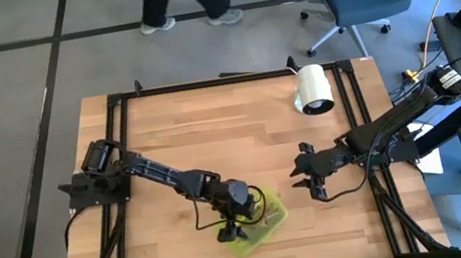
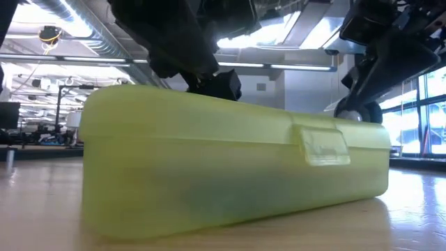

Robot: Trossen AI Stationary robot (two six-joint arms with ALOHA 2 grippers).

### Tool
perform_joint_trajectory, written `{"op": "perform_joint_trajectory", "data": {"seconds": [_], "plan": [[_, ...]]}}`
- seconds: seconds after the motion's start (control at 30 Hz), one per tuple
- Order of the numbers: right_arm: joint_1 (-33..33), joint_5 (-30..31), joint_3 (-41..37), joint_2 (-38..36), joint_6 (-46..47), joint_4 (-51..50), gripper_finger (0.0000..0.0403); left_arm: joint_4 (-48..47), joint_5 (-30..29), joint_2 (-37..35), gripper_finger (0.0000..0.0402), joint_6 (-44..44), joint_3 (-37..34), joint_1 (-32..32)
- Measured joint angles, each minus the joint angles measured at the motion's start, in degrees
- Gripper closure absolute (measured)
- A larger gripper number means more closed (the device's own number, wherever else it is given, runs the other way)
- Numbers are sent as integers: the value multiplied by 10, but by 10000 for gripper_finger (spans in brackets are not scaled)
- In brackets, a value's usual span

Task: Pick & place school supplies into a supply box
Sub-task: Close the yellow supply box

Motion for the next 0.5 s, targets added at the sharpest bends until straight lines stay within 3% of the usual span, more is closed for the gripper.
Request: {"op": "perform_joint_trajectory", "data": {"seconds": [0.1,0.27,0.5], "plan": [[0,1,0,0,-13,19,234,-15,2,-9,90,0,3,10],[0,-1,0,0,-32,25,234,-84,-67,-59,90,-10,16,13],[0,-2,0,0,-63,16,234,-168,-149,-125,89,-150,24,-34]]}}
